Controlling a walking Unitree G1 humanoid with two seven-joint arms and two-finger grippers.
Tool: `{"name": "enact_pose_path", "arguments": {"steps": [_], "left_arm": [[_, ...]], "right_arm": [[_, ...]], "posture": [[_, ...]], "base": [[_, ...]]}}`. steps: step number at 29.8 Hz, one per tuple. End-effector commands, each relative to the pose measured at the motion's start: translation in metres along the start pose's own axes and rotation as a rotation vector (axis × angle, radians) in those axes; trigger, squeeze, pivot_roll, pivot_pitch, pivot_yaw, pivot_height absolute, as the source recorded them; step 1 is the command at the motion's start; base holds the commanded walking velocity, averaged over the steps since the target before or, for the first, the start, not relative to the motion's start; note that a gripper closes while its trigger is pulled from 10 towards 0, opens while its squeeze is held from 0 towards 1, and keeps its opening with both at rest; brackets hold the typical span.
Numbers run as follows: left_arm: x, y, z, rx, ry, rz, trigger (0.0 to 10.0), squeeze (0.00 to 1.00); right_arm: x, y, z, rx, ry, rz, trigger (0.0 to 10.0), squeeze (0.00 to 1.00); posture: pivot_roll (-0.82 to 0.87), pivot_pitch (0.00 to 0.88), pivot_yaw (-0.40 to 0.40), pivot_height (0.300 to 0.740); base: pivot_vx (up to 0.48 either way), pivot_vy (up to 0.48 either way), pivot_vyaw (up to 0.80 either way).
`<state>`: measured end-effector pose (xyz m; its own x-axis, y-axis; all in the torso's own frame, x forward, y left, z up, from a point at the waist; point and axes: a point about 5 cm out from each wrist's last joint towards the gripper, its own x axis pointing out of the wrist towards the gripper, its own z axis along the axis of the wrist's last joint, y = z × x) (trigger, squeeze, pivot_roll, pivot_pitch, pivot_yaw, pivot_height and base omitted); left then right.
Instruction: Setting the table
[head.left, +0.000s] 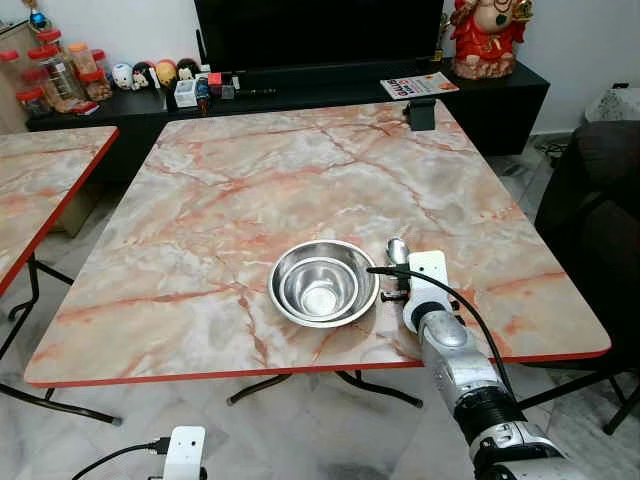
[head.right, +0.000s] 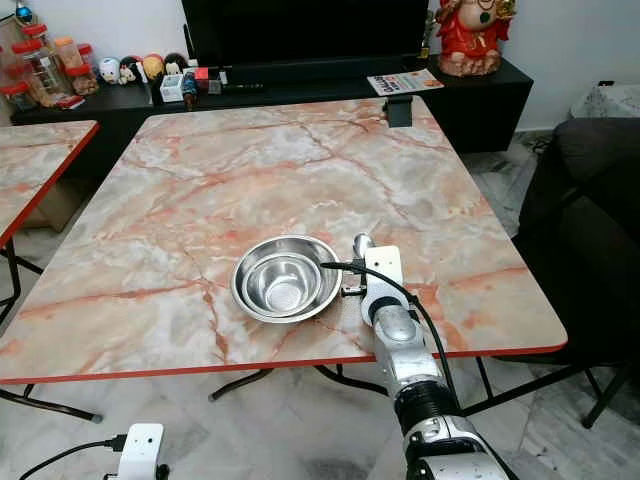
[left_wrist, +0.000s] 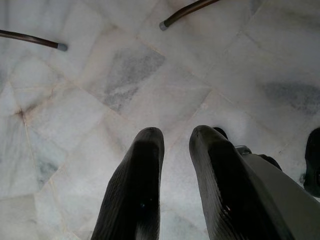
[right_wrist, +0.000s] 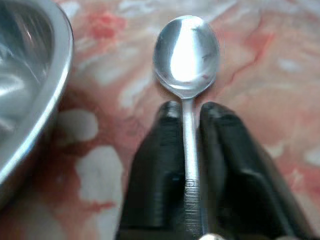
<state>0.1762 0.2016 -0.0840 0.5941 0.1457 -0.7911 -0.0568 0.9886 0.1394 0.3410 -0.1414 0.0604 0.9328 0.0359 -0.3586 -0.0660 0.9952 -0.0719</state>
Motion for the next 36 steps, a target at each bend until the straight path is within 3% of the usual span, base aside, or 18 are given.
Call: {"name": "enact_pose_path", "arguments": {"steps": [1,3,4,5,6,14,19,26,31,36], "left_arm": [[0.0,0.004,-0.002,0.019,0.012,0.0,10.0,0.0],[0.0,0.004,-0.002,0.018,0.013,0.001,10.0,0.0],[0.0,0.004,-0.002,0.017,0.013,0.001,10.0,0.0],[0.0,0.004,-0.002,0.017,0.013,0.001,10.0,0.0],[0.0,0.004,-0.002,0.017,0.013,0.001,10.0,0.0],[0.0,0.005,-0.001,0.017,0.01,0.002,10.0,0.0],[0.0,0.005,-0.001,0.017,0.009,0.003,10.0,0.0],[0.0,0.005,-0.001,0.016,0.007,0.002,10.0,0.0],[0.0,0.004,0.0,0.012,0.001,0.0,10.0,0.0],[0.0,0.003,0.0,0.001,-0.01,0.002,10.0,0.0]], "right_arm": [[0.001,0.002,0.002,-0.003,0.0,0.002,10.0,1.0],[0.001,0.002,0.002,-0.005,0.002,0.0,10.0,1.0],[0.001,0.002,0.002,-0.008,0.003,-0.001,10.0,0.31],[0.001,0.002,0.002,-0.008,0.003,-0.001,10.0,0.31],[0.001,0.002,0.002,-0.01,0.003,-0.003,10.0,0.0],[0.001,-0.001,0.011,0.013,-0.055,-0.03,10.0,0.0],[-0.002,-0.005,0.035,0.059,-0.227,-0.063,10.0,0.0],[-0.007,-0.006,0.05,0.081,-0.355,-0.072,10.0,0.0],[-0.019,-0.006,0.062,0.049,-0.507,-0.063,10.0,0.0],[-0.025,-0.002,0.059,0.028,-0.54,-0.032,10.0,0.0]], "posture": [[-0.09,0.0,0.072,0.732],[-0.09,0.0,0.071,0.732],[-0.09,0.0,0.071,0.732],[-0.09,0.0,0.071,0.732],[-0.09,0.0,0.071,0.732],[-0.09,0.0,0.073,0.732],[-0.09,0.0,0.074,0.732],[-0.09,0.0,0.073,0.732],[-0.1,0.0,0.073,0.732],[-0.1,0.0,0.07,0.732]], "base": [[0.0,0.0,0.0],[0.0,0.0,0.0],[0.0,0.0,0.0],[0.0,0.0,0.0],[0.0,0.0,0.0],[0.0,0.0,0.0],[0.0,0.0,0.0],[0.0,0.0,0.0],[0.0,0.0,0.0],[0.0,0.0,0.0]]}}
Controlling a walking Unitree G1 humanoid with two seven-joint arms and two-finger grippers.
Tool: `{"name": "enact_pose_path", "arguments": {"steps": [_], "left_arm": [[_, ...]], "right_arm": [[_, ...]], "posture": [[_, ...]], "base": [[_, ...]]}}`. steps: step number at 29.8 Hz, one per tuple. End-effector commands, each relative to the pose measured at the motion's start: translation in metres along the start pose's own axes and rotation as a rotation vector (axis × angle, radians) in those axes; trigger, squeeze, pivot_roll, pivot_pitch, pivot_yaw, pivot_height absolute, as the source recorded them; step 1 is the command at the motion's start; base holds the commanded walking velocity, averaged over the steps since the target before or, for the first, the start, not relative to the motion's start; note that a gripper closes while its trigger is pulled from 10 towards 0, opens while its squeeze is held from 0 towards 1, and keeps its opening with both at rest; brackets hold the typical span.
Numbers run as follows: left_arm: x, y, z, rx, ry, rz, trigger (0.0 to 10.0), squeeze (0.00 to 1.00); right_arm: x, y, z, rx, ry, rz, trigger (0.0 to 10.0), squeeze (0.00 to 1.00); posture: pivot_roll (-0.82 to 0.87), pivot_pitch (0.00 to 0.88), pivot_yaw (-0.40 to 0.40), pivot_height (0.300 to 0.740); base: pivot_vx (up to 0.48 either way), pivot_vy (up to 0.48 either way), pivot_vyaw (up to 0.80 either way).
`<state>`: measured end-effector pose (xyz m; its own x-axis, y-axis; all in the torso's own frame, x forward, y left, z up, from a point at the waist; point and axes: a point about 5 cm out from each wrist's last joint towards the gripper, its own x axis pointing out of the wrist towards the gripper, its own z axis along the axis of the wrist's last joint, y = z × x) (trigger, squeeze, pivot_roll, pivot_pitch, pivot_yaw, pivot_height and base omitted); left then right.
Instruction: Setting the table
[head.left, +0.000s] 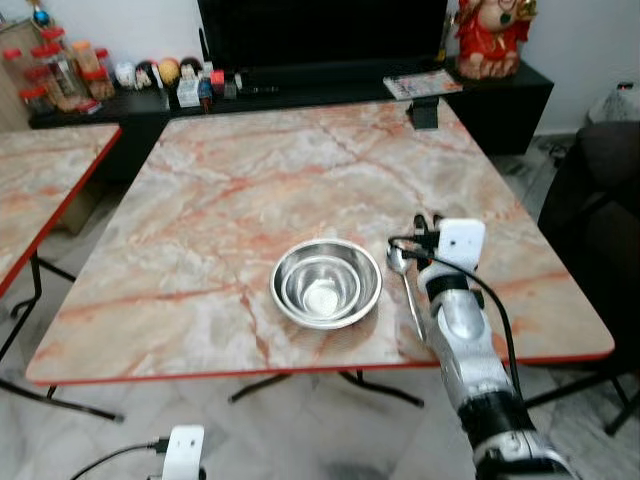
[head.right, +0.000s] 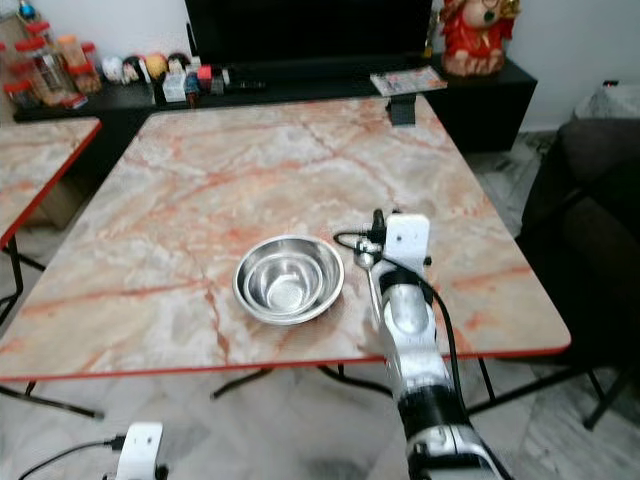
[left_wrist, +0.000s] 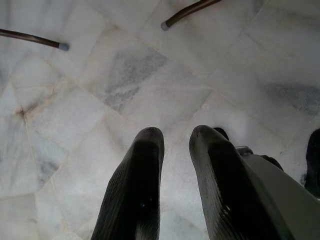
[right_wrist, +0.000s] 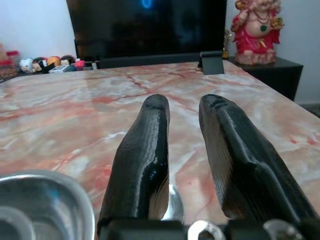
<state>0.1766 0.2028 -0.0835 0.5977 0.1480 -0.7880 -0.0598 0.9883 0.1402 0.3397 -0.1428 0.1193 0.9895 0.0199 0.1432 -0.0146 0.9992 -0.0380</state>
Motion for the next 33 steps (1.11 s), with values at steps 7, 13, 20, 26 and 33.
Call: {"name": "enact_pose_path", "arguments": {"steps": [7,13,20,26,33], "left_arm": [[-0.0004,-0.0005,-0.0006,-0.015,-0.01,-0.008,10.0,0.0],[-0.0009,-0.0031,-0.0012,-0.043,-0.019,-0.021,10.0,0.0],[-0.001,-0.0034,-0.0015,-0.051,-0.02,-0.022,10.0,0.0],[-0.0008,-0.0011,-0.0008,-0.059,-0.021,-0.01,10.0,0.0],[-0.0009,-0.0004,-0.0016,-0.059,-0.018,-0.006,10.0,0.0]], "right_arm": [[-0.0053,0.0052,0.0046,0.0,-0.049,0.021,10.0,0.0],[-0.0053,0.0078,0.0085,-0.014,-0.07,0.038,10.0,0.0],[-0.0057,0.0091,0.0085,-0.016,-0.068,0.042,10.0,0.0],[-0.006,0.0096,0.0054,-0.017,-0.051,0.04,10.0,0.0],[-0.0056,0.0098,0.005,-0.016,-0.049,0.038,10.0,0.0]], "posture": [[-0.1,0.0,0.063,0.732],[-0.1,0.0,0.059,0.732],[-0.1,0.0,0.058,0.732],[-0.1,0.0,0.061,0.732],[-0.09,0.0,0.059,0.732]], "base": [[0.0,0.0,0.0],[0.0,0.0,0.0],[0.0,0.0,0.0],[-0.252,0.287,0.0],[-0.035,0.446,0.0]]}}
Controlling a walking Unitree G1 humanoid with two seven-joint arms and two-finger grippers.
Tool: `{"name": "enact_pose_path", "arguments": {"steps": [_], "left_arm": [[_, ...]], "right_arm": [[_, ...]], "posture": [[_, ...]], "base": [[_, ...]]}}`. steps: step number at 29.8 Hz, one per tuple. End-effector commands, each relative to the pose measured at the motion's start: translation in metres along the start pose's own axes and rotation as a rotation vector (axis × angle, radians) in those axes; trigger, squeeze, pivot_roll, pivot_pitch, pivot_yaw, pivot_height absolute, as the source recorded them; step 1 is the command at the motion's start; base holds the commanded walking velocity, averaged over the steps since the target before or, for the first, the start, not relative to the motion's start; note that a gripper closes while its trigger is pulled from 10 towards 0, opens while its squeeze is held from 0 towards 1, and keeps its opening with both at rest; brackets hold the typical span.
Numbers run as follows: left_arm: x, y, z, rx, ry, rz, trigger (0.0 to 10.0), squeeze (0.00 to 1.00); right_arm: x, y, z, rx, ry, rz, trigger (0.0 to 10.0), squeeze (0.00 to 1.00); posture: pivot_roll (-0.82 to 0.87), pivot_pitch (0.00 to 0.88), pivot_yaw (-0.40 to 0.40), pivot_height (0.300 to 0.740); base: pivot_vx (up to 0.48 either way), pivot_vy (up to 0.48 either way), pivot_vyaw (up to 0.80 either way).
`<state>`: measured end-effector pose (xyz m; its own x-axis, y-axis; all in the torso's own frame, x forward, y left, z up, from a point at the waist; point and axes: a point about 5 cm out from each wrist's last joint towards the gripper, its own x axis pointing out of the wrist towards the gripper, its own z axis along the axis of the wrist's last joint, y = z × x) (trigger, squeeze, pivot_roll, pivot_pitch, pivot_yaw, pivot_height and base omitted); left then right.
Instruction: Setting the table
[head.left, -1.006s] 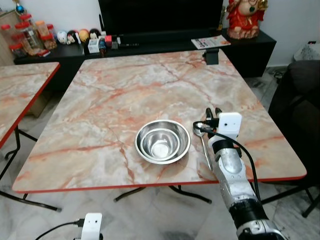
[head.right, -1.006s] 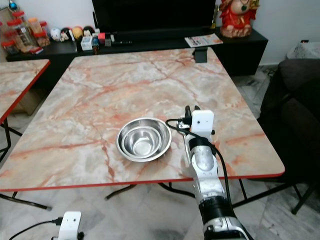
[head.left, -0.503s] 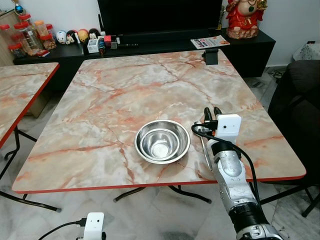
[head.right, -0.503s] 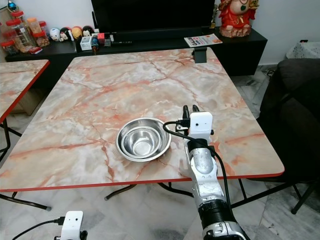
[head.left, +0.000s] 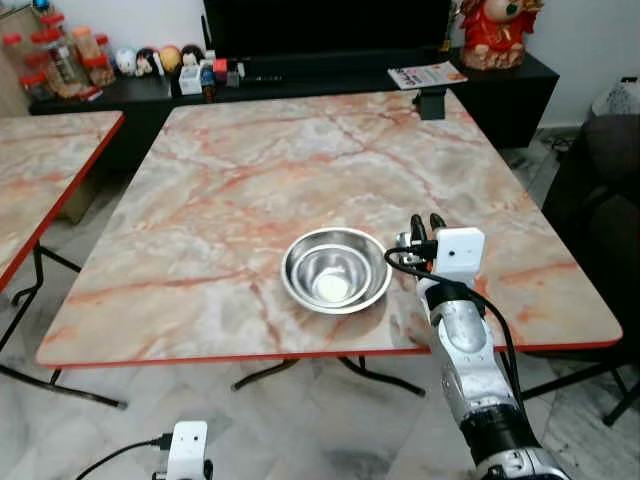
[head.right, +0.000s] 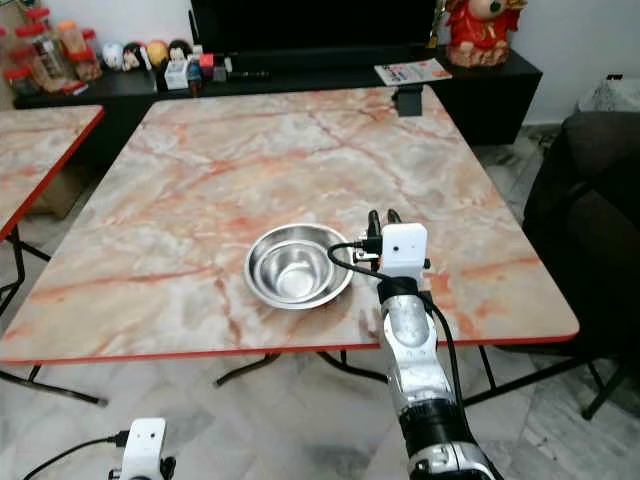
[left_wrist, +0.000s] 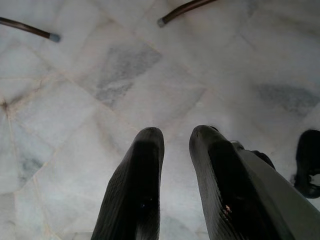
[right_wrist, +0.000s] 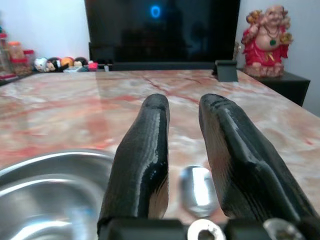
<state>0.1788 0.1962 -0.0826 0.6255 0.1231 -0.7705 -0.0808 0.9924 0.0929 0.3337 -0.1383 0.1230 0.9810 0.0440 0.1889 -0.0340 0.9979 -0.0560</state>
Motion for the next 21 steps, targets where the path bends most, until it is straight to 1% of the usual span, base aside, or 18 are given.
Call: {"name": "enact_pose_path", "arguments": {"steps": [1,13,17,21], "left_arm": [[-0.001,0.006,-0.004,-0.013,0.015,0.019,10.0,0.0],[-0.001,0.007,-0.005,-0.007,0.017,0.018,10.0,0.0],[-0.001,0.007,-0.005,-0.002,0.015,0.016,10.0,0.0],[-0.001,0.008,-0.005,0.001,0.015,0.015,10.0,0.0]], "right_arm": [[0.0,0.005,0.0,-0.001,-0.002,0.016,10.0,0.0],[0.0,0.007,0.001,0.003,-0.008,0.024,10.0,0.0],[-0.007,0.002,-0.008,-0.002,0.026,0.013,10.0,0.0],[-0.012,-0.004,-0.01,-0.01,0.027,0.005,10.0,0.0]], "posture": [[-0.09,0.0,0.059,0.732],[-0.09,0.0,0.062,0.732],[-0.09,0.0,0.06,0.732],[-0.1,0.0,0.062,0.732]], "base": [[0.0,0.461,0.0],[0.0,0.464,0.0],[0.0,0.466,0.0],[0.0,0.469,0.0]]}}
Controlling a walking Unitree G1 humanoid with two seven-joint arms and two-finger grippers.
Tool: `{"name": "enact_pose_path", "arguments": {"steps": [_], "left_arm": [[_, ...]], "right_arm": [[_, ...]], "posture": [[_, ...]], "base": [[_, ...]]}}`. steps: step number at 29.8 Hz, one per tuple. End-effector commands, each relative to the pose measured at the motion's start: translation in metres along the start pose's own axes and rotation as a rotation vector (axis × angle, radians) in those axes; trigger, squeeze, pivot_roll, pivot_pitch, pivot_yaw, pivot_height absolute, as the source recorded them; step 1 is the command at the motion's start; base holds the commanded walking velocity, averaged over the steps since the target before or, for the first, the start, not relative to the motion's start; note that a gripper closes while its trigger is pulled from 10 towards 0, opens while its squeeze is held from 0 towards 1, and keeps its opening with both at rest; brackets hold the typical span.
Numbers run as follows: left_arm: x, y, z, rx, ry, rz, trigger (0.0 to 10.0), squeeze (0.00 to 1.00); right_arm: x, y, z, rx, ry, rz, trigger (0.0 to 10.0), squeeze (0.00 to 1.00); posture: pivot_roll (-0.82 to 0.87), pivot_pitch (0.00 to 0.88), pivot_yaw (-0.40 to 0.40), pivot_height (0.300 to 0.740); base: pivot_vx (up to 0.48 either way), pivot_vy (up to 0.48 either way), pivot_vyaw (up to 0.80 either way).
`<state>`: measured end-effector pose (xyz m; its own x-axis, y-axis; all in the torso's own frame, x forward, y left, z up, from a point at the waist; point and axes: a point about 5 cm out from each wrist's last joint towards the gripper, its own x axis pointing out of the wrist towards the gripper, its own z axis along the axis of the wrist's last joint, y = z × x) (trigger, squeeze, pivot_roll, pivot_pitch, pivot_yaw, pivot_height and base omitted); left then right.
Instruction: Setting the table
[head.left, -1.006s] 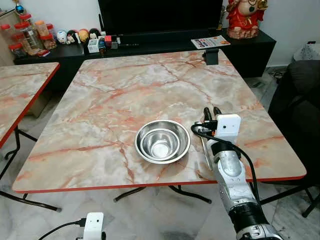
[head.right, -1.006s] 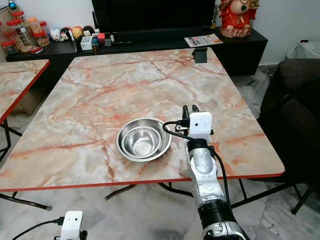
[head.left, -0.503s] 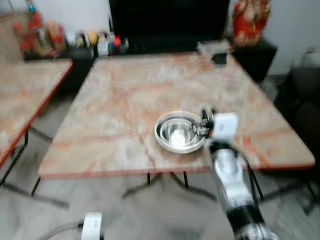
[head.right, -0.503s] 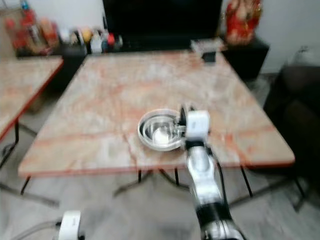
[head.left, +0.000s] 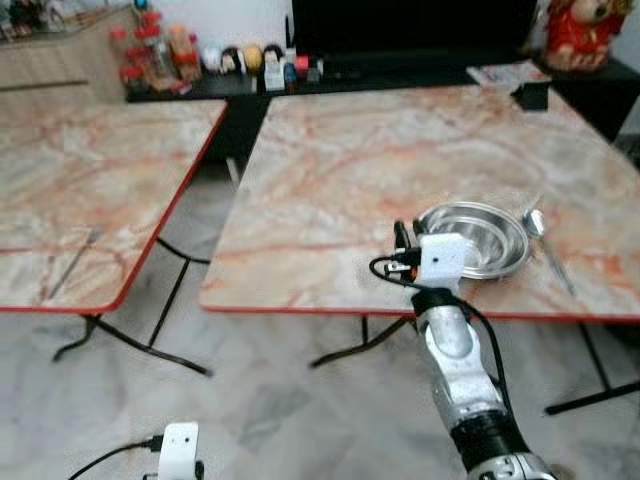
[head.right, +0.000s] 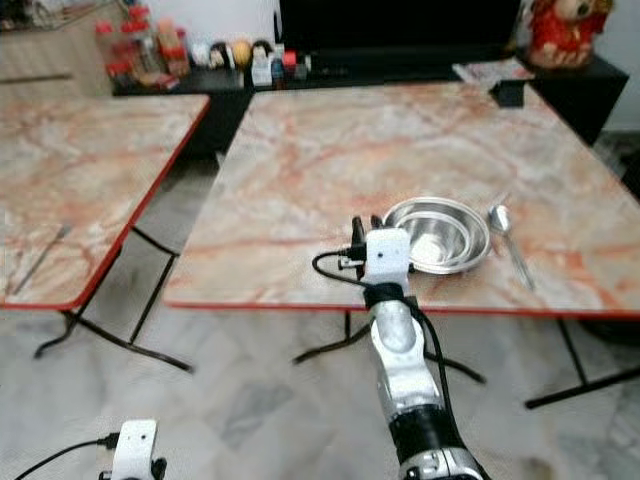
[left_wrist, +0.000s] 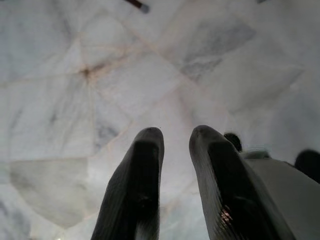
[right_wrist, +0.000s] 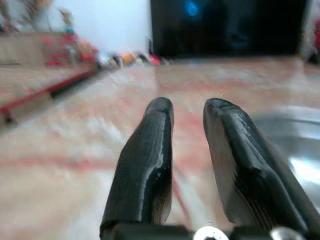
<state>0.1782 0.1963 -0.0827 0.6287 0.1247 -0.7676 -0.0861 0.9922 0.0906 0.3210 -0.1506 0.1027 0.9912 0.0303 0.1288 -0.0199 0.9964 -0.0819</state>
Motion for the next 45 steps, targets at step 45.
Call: {"name": "enact_pose_path", "arguments": {"steps": [45], "left_arm": [[-0.001,0.007,-0.003,0.025,0.01,0.005,10.0,0.0]], "right_arm": [[-0.109,-0.04,-0.139,0.104,0.756,-0.102,10.0,0.0]], "posture": [[-0.08,0.0,0.072,0.732]], "base": [[0.0,0.234,0.0]]}}
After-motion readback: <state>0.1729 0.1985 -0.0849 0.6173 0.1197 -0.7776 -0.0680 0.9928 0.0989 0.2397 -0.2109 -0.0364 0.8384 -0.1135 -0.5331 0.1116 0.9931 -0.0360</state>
